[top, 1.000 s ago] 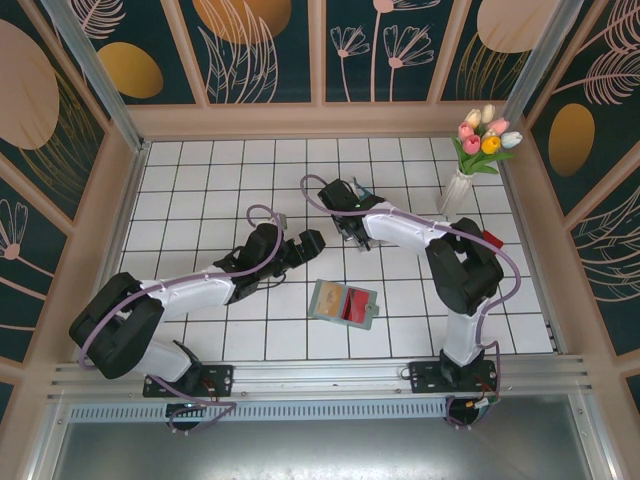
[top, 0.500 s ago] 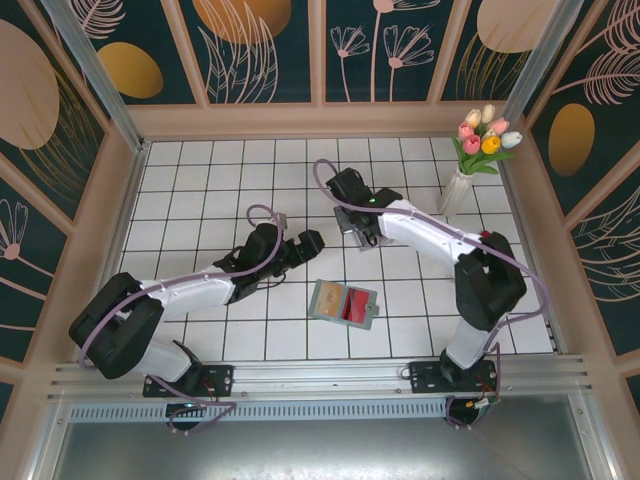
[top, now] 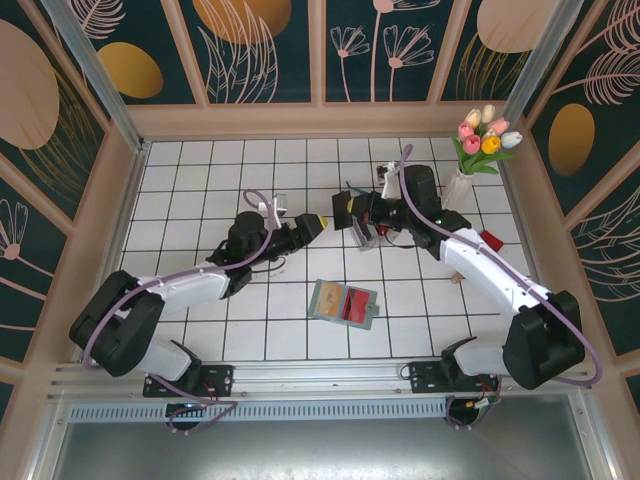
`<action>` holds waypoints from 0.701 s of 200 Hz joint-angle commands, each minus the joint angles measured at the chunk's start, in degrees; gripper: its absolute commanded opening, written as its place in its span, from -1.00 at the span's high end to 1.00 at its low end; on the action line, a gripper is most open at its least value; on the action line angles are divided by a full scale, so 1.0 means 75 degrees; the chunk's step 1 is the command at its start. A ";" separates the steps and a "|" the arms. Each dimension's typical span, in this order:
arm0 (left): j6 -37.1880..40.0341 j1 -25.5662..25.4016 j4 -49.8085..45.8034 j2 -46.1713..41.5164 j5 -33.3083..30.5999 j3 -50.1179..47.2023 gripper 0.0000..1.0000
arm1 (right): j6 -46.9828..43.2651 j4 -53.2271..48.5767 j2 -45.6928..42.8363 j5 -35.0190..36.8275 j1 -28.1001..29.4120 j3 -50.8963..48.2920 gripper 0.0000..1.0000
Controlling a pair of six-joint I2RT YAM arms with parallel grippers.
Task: Put the credit cards into the card holder
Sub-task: Pick up the credit card from the storage box.
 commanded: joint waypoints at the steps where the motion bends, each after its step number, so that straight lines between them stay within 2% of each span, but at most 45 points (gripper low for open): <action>1: -0.0390 0.0130 0.1199 0.0357 0.0709 0.0310 -0.45 | 0.0645 0.1137 -0.0198 -0.1453 -0.0001 -0.0128 1.00; 33: -0.0932 0.0210 0.2082 0.0621 0.0910 0.0270 -0.12 | 0.0697 0.1181 -0.0194 -0.1551 -0.0034 -0.0224 1.00; 68: -0.1025 0.0214 0.2215 0.0569 0.0891 0.0219 0.33 | 0.0739 0.1226 -0.0180 -0.1627 -0.0062 -0.0343 1.00; 115: -0.0987 0.0221 0.2210 0.0501 0.0965 0.0211 0.71 | 0.0725 0.1237 -0.0053 -0.1687 -0.0103 -0.0386 0.97; 140: -0.0980 0.0214 0.2184 0.0520 0.1073 0.0221 0.79 | 0.0705 0.1398 0.0059 -0.2061 -0.0103 -0.0406 0.85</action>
